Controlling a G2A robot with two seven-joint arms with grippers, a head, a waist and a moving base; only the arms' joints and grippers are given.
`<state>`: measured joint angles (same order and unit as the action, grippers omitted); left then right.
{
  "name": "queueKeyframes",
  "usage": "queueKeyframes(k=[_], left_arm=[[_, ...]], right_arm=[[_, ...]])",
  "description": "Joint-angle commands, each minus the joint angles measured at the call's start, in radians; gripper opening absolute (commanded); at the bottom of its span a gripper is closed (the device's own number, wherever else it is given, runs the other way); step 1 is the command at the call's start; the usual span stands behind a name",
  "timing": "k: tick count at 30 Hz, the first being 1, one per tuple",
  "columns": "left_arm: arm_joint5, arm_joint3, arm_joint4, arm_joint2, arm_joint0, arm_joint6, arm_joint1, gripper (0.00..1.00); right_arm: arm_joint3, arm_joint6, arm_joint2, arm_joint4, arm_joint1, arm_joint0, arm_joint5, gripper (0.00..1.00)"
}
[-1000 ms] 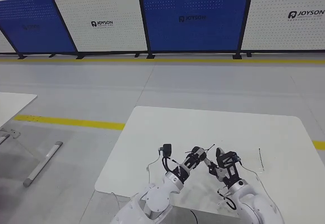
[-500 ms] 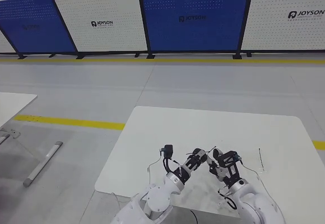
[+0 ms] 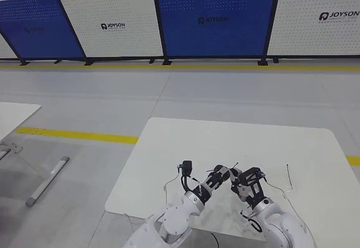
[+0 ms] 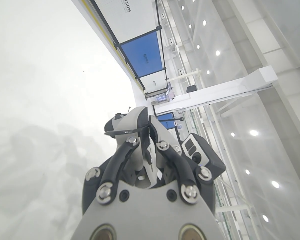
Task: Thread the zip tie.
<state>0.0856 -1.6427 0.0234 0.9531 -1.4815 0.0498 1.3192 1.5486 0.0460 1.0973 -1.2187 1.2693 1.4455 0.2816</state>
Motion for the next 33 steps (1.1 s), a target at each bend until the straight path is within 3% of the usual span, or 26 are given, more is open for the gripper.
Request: queueKeyframes(k=[1,13,20,33], left_arm=[[0.002,0.000,0.000,0.000,-0.001,0.000,0.000,0.00],[0.079,-0.018,0.015,0.008,-0.015,-0.014,-0.001,0.00],[0.118,-0.031,0.040,0.016,-0.023,-0.053,-0.004,0.00],[0.177,-0.085,0.085,0.069,-0.062,-0.128,-0.020,0.00]], right_arm=[[-0.001,0.003,0.000,0.001,0.000,0.000,0.003,0.00],[-0.015,0.022,-0.006,-0.007,-0.002,-0.007,0.027,0.00],[-0.025,0.021,-0.017,-0.043,-0.003,-0.011,0.029,0.00],[-0.061,0.001,-0.037,-0.136,-0.005,-0.023,0.013,0.00]])
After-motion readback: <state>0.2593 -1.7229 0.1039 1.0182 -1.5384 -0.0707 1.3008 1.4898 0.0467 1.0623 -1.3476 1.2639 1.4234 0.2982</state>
